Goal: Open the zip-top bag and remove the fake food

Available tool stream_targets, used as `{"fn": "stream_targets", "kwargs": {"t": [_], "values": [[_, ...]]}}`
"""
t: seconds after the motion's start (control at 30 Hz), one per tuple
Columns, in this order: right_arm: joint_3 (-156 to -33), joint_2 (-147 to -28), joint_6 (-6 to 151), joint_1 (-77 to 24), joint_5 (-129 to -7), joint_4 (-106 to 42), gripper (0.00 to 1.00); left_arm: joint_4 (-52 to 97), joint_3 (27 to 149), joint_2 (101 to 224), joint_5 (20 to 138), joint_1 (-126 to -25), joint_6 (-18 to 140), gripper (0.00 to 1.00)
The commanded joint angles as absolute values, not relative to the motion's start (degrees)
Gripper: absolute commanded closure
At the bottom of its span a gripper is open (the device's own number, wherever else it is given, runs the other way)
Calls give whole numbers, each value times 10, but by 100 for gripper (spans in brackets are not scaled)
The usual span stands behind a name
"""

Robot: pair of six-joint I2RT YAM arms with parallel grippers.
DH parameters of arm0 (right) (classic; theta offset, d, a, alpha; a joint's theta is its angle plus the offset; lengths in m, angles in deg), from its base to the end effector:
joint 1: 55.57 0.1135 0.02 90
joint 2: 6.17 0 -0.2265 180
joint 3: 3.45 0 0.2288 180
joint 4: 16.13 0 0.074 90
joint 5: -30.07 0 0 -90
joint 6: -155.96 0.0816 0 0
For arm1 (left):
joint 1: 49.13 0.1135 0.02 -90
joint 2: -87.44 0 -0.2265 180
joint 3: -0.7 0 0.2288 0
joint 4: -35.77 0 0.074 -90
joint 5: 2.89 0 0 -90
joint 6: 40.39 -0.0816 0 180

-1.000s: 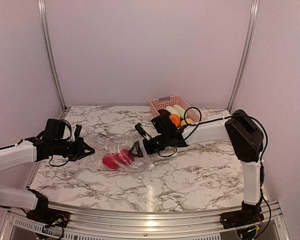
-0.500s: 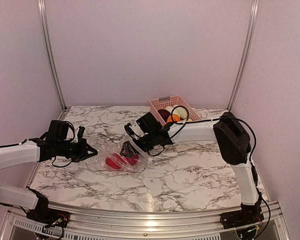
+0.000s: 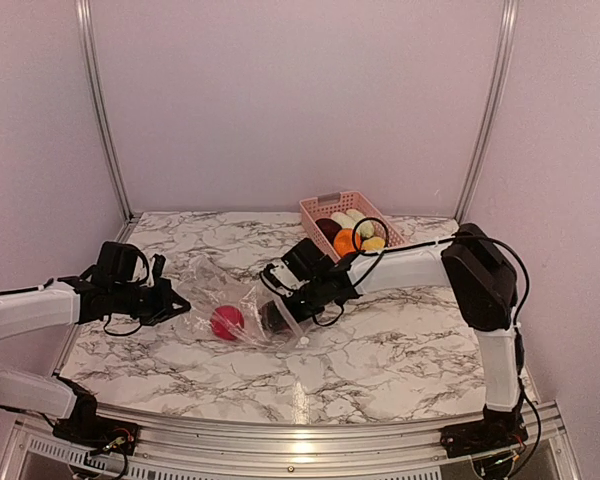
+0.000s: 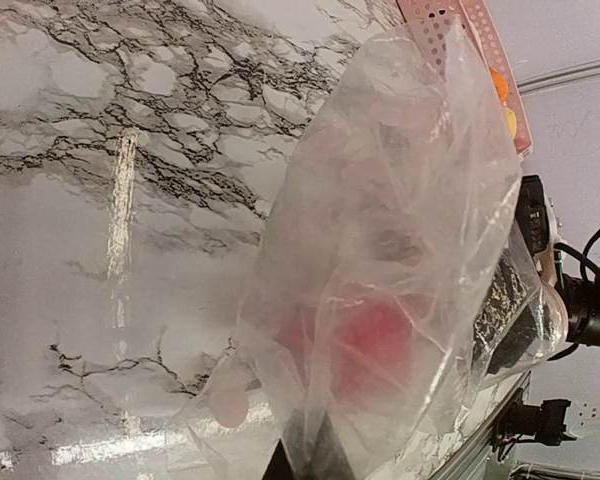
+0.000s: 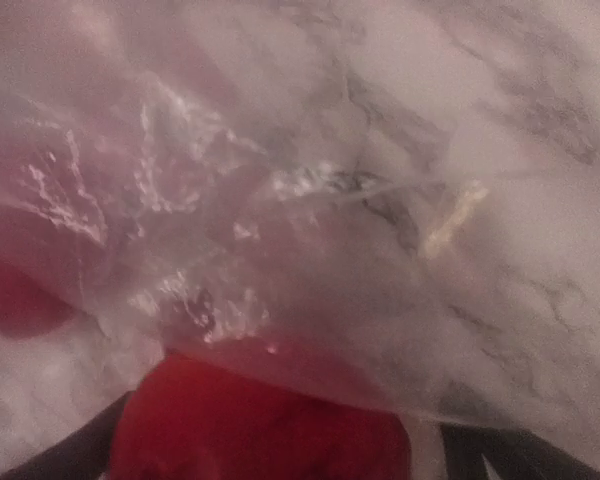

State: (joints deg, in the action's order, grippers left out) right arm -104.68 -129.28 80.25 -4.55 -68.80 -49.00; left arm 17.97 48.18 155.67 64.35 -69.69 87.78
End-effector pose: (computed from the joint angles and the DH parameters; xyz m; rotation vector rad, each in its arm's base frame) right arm 0.2703 0.3541 0.0917 -0.8921 2.4811 0.6240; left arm 0.2386 -0.1232 0.1498 -0.1353 2.3709 -0.9730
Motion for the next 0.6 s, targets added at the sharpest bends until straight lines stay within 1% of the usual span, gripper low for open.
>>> {"fn": "stream_targets", "kwargs": {"t": [0.0,0.1,0.17,0.2,0.37,0.57], "values": [[-995,-1250,790,-56,-708,-469,6,162,471,1568,664,-690,871,100],[-986,-1245,792,-61,-718,-461,17,170,471,1574,664,-689,873,100],[-983,-1233,793,-64,-728,-452,23,173,470,1578,664,-688,874,100],[-981,-1227,792,-66,-730,-448,24,174,470,1580,665,-686,875,100],[-965,-1186,793,-82,-757,-444,24,175,465,1589,671,-677,878,100],[-907,-1121,798,-117,-822,-434,24,170,474,1598,689,-667,883,100]]}}
